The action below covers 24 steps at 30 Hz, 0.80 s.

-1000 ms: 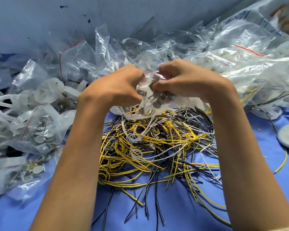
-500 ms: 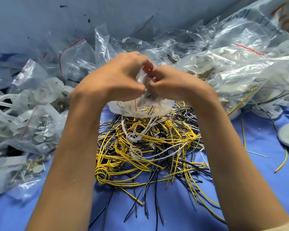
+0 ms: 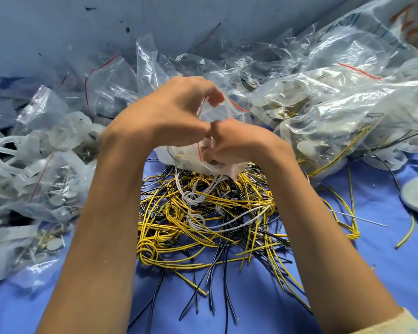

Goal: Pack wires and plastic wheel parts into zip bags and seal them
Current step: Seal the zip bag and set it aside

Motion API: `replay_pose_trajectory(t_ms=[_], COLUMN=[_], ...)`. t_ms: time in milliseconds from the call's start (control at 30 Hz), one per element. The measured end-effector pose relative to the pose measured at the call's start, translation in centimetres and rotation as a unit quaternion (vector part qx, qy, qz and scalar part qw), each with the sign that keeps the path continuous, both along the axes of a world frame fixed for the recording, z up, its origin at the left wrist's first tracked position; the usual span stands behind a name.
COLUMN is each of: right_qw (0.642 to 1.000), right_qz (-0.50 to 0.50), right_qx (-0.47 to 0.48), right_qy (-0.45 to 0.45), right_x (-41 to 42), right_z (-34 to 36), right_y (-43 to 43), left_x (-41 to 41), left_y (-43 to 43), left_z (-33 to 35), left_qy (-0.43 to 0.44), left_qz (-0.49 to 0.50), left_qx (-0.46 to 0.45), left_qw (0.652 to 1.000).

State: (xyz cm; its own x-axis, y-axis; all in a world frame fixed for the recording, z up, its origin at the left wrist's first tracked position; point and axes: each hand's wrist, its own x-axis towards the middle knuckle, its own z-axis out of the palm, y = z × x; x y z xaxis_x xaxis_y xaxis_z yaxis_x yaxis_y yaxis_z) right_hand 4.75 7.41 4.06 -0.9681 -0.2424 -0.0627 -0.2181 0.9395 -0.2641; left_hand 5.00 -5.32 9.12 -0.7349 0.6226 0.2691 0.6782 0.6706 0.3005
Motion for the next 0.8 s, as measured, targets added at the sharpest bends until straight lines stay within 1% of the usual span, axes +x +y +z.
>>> replay_pose_trajectory(t_ms=[67, 100, 167, 200, 233, 267, 300, 333, 367, 400, 467, 567, 633, 667, 733, 800], right_qw=[0.996, 0.987, 0.954, 0.947, 0.951, 0.964, 0.976, 0.983, 0.988, 0.992, 0.995, 0.999, 0.999, 0.999, 0.998, 0.996], right_qz=[-0.024, -0.047, -0.088, -0.091, -0.074, -0.042, -0.002, 0.037, 0.061, 0.07, 0.066, 0.035, 0.006, 0.009, 0.045, 0.051], right_qx=[-0.079, -0.147, -0.264, -0.286, -0.286, -0.261, -0.215, -0.158, -0.103, -0.061, -0.022, 0.009, 0.008, 0.012, 0.028, 0.026], right_qy=[0.016, 0.038, 0.108, 0.116, 0.087, 0.026, -0.039, -0.082, -0.097, -0.09, -0.066, -0.014, 0.03, 0.03, -0.021, -0.064], right_x=[-0.4, -0.6, -0.7, -0.7, -0.7, -0.6, -0.4, -0.1, 0.0, 0.0, -0.1, -0.5, -0.9, -1.1, -1.1, -0.9], right_z=[-0.2, -0.2, 0.0, 0.1, 0.1, 0.1, 0.1, 0.2, 0.2, 0.2, 0.2, -0.6, -1.3, -1.5, -1.6, -1.3], right_y=[0.1, 0.0, -0.4, -0.4, -0.3, -0.2, -0.1, 0.0, 0.2, 0.4, 0.6, -0.2, -0.8, -0.9, -0.6, 0.3], left_x=[-0.1, -0.1, -0.1, -0.1, -0.2, -0.2, -0.2, -0.1, -0.1, 0.0, 0.0, -0.1, 0.0, -0.1, -0.2, -0.3], left_y=[-0.1, -0.2, -0.4, -0.4, -0.4, -0.4, -0.5, -0.5, -0.5, -0.5, -0.5, -0.5, -0.6, -0.7, -0.7, -0.6], left_z=[0.1, 0.1, 0.3, 0.3, 0.3, 0.3, 0.3, 0.3, 0.3, 0.3, 0.3, 0.4, 0.3, 0.3, 0.2, 0.2], left_qy=[0.0, -0.001, -0.004, -0.005, -0.003, -0.002, -0.003, -0.005, -0.008, -0.01, -0.01, -0.01, -0.005, -0.002, -0.002, -0.003], left_qz=[0.007, 0.012, 0.015, 0.014, 0.015, 0.017, 0.019, 0.019, 0.02, 0.02, 0.019, 0.014, 0.003, 0.0, -0.007, -0.01], left_qx=[0.001, 0.004, 0.016, 0.022, 0.026, 0.027, 0.026, 0.024, 0.021, 0.018, 0.016, 0.023, 0.03, 0.033, 0.035, 0.036], left_qw=[1.0, 1.0, 1.0, 1.0, 1.0, 0.999, 0.999, 1.0, 1.0, 1.0, 1.0, 1.0, 1.0, 0.999, 0.999, 0.999])
